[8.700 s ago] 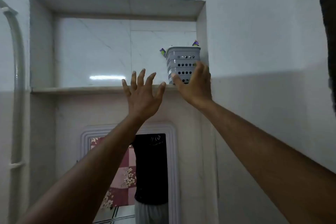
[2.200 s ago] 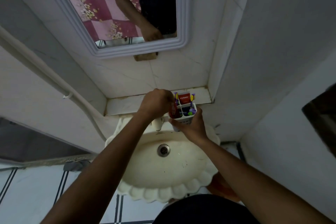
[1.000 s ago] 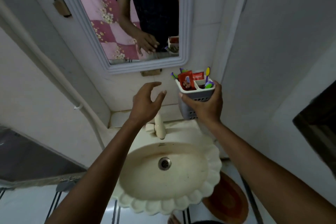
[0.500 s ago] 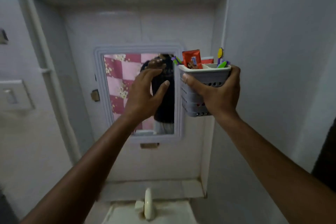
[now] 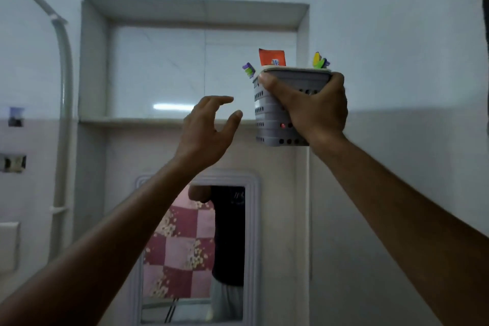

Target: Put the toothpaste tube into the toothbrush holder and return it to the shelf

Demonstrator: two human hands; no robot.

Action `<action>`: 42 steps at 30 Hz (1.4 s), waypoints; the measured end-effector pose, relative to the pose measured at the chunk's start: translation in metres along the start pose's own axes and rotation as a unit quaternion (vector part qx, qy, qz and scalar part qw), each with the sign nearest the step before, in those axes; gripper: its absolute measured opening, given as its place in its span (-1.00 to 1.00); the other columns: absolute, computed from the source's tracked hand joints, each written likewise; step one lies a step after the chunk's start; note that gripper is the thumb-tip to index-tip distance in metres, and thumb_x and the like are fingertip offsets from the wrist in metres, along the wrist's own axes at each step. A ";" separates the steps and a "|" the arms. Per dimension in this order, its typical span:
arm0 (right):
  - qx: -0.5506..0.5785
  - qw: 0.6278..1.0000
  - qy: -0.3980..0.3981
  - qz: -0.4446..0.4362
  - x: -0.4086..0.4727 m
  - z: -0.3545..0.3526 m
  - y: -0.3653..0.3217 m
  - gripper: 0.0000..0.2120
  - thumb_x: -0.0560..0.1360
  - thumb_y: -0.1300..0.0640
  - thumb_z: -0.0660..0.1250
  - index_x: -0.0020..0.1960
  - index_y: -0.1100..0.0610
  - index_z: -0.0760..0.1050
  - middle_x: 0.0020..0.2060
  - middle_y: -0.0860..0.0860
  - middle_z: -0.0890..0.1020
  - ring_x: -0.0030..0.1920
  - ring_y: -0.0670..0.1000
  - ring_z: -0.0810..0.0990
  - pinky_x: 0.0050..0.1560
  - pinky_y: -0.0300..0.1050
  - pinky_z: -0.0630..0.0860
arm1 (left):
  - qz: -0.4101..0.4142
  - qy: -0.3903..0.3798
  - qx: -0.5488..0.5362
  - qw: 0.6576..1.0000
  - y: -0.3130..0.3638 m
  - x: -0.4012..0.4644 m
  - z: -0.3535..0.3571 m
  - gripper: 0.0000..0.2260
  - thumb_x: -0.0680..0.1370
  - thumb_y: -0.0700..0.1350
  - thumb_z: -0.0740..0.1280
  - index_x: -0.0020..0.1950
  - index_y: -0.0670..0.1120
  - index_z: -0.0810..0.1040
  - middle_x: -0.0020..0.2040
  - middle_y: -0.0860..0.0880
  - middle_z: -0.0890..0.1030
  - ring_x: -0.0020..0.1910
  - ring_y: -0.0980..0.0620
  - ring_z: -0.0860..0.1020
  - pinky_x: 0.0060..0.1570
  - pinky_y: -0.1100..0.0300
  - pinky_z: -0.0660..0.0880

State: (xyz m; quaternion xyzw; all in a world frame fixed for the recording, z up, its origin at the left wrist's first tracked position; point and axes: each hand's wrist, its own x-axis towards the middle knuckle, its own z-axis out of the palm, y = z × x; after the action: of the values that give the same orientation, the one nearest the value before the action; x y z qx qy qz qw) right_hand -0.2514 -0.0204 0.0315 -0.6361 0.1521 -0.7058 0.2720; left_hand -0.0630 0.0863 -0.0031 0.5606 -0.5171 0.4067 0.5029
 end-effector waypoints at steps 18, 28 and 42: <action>-0.107 0.994 0.003 0.014 0.091 0.094 0.035 0.20 0.22 -0.64 0.52 0.52 0.17 0.34 0.41 0.10 0.58 0.41 0.19 0.59 0.19 0.02 0.53 | -0.066 -0.066 0.170 0.981 -0.080 0.052 0.066 -0.49 0.69 0.34 0.07 0.51 0.14 0.52 0.52 0.05 0.53 0.57 -0.03 0.40 0.62 -0.19 0.04; -0.229 0.969 -0.072 -0.064 0.064 0.115 0.086 0.14 0.60 -0.52 0.23 0.79 0.04 -0.36 0.71 0.24 0.05 0.61 0.32 0.25 0.60 0.29 0.27 | -0.046 -0.051 0.214 0.974 -0.082 0.045 0.074 -0.38 0.66 0.46 -0.02 0.53 0.18 0.49 0.58 0.08 0.46 0.65 -0.02 0.26 0.63 -0.23 -0.04; -0.205 0.973 -0.068 -0.087 0.049 0.098 0.097 -0.01 0.64 -0.38 0.31 0.81 0.08 -0.07 0.67 0.25 0.15 0.65 0.31 0.22 0.59 0.33 0.37 | -0.046 -0.060 0.127 0.989 -0.079 0.040 0.058 -0.41 0.67 0.39 0.10 0.55 0.07 0.47 0.53 0.03 0.52 0.58 -0.01 0.39 0.66 -0.15 0.02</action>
State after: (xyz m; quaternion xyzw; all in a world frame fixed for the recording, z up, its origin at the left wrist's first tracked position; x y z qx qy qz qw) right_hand -0.1392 -0.1141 0.0307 -0.7357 0.2186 -0.6357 0.0833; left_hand 0.0171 0.0194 0.0153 0.6665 -0.4645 0.4112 0.4134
